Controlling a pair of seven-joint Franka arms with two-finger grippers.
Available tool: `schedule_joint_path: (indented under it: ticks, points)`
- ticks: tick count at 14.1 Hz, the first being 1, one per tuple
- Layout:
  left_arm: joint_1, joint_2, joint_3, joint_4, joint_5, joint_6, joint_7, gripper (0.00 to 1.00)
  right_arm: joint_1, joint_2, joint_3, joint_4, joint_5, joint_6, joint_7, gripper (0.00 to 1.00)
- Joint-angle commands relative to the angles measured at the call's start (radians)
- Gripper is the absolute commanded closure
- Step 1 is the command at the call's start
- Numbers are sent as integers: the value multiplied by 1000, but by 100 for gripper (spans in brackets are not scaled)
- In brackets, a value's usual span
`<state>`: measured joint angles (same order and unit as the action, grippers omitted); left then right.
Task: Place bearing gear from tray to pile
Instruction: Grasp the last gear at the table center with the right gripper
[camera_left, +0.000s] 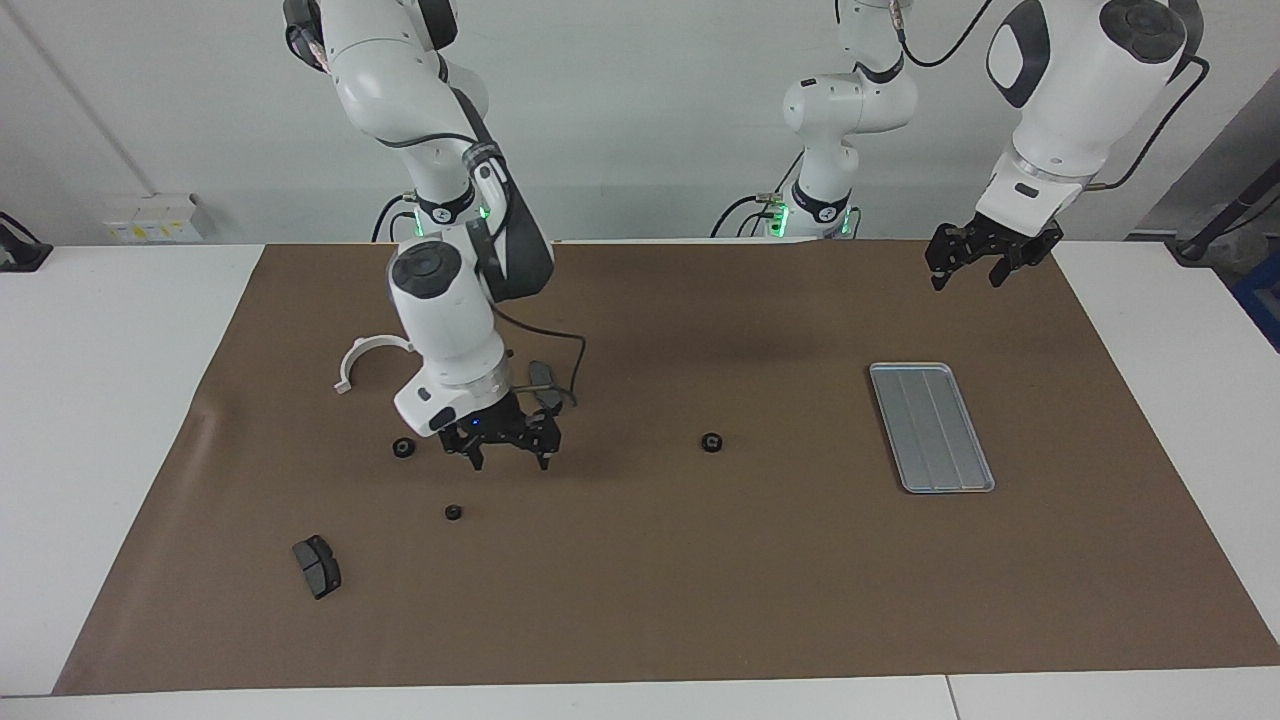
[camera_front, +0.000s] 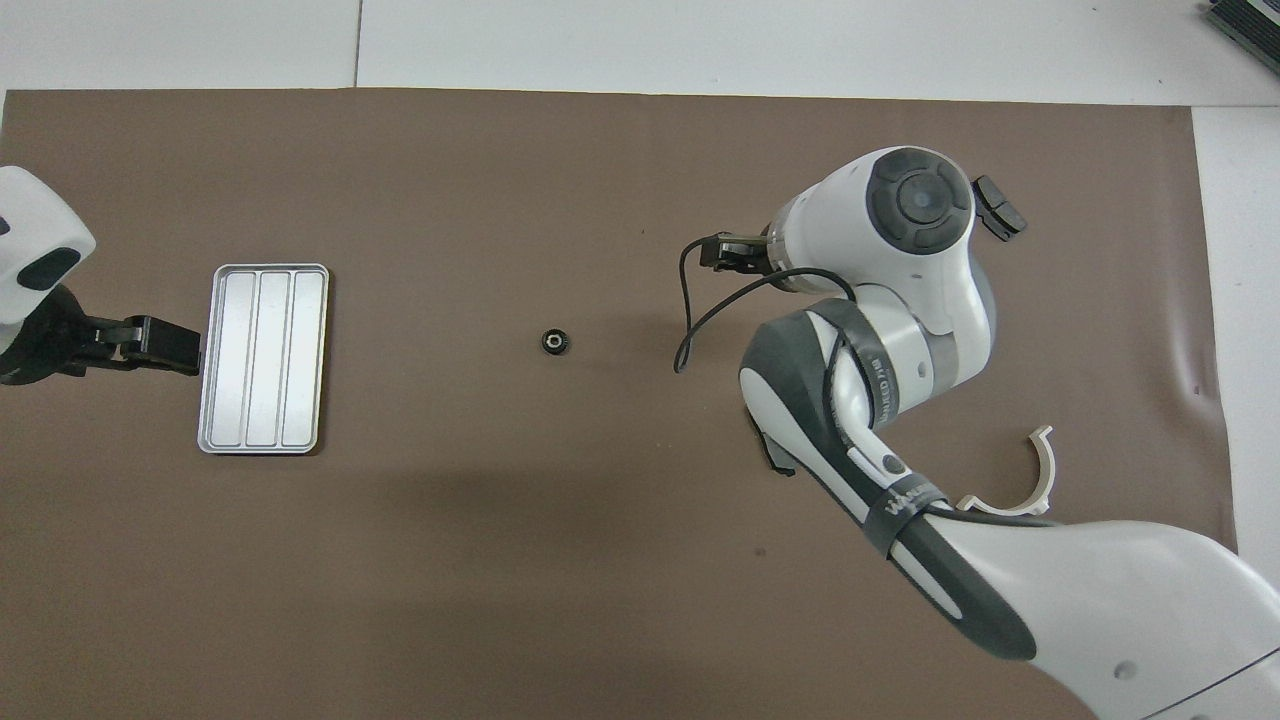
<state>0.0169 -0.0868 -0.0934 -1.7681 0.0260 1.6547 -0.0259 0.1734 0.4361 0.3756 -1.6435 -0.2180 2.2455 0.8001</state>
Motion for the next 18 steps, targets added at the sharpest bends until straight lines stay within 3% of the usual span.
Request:
schedule_joint_path:
  ticks: [1,4,6,9,18]
  points:
    - [-8,-33,9,-36,15,22,0,0,0,80,98,42,-137,8,170,0]
    - [-6,-31,8,-36,14,43,17,0,76,229,123,177,-303,34,330,0]
    - [-11,-31,6,-39,9,57,17,0,98,282,155,217,-354,37,355,0]
    - [0,-31,8,-40,-60,85,17,0,116,305,157,221,-391,68,353,0]
    - [6,-30,14,-36,-60,69,6,0,146,380,158,231,-535,75,344,1]
